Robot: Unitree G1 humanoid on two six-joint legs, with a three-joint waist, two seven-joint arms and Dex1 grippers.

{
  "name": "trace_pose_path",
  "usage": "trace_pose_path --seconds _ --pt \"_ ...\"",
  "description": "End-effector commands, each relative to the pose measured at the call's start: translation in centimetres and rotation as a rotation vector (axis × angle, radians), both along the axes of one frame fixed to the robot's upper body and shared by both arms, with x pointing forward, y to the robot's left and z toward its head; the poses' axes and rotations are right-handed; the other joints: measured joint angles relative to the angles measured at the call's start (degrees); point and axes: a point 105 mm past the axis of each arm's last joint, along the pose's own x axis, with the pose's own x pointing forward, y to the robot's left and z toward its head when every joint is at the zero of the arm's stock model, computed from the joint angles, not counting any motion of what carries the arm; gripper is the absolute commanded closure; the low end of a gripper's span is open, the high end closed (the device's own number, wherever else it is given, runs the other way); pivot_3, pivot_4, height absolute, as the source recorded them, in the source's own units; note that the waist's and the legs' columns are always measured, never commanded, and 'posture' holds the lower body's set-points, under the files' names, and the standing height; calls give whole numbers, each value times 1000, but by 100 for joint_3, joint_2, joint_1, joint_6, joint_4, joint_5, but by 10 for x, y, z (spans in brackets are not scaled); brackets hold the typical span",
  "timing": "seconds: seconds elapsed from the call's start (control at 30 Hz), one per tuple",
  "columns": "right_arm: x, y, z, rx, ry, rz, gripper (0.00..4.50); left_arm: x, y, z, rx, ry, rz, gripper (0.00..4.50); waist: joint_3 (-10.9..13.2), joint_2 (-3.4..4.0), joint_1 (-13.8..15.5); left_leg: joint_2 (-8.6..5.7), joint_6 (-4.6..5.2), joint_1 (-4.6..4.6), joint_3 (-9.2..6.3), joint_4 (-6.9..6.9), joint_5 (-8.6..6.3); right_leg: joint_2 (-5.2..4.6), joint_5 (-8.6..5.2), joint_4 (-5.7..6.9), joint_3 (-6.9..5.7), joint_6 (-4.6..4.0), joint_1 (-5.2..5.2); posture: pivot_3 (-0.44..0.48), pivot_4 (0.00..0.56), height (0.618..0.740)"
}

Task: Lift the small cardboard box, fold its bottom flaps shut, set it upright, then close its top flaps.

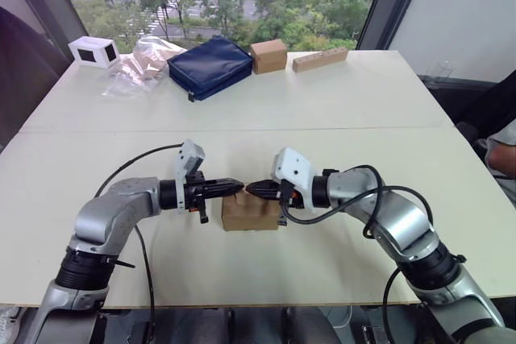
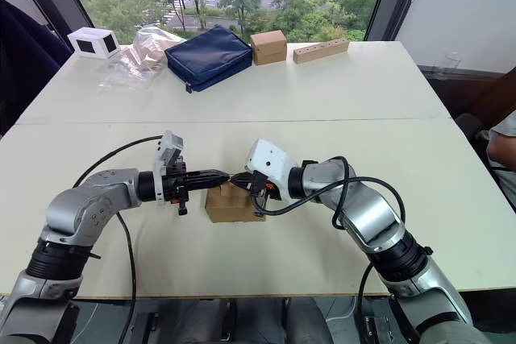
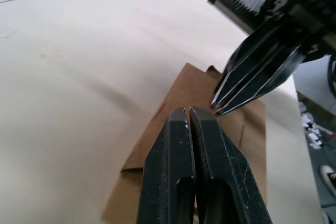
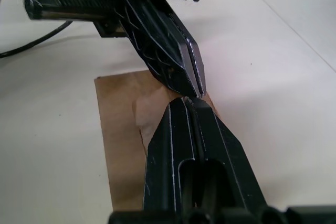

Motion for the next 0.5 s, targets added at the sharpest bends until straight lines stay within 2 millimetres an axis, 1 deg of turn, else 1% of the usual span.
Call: trace_pose_path --seconds 0.03,0.1,0.2,0.33,0.5 --pt "-13 -2 21 44 -51 29 4500 1 -3 1 -6 -17 -1 4416 0 0 9 0 0 0 0 0 0 0 0 0 0 0 0 0 150 740" --pt "-24 -3 18 33 -30 58 4500 3 -3 3 -22 -12 8 4416 0 0 17 0 0 -1 -1 0 0 -1 0 -1 -1 0 1 0 150 740" --pt "-33 -4 9 4 -7 76 4500 5 -3 3 -31 -11 19 4416 0 0 13 -2 0 0 -1 1 0 -3 0 -2 -1 0 4 0 150 740" --pt "-34 -5 1 -15 3 70 4500 7 -2 5 -43 -6 27 4416 0 0 0 -1 0 1 -1 1 0 0 0 -1 -1 0 4 0 150 740" --pt "-29 -2 -5 -32 0 54 4500 5 -3 6 -46 -2 21 4416 0 0 2 0 0 2 -1 1 0 1 0 -1 -1 0 4 0 150 740"
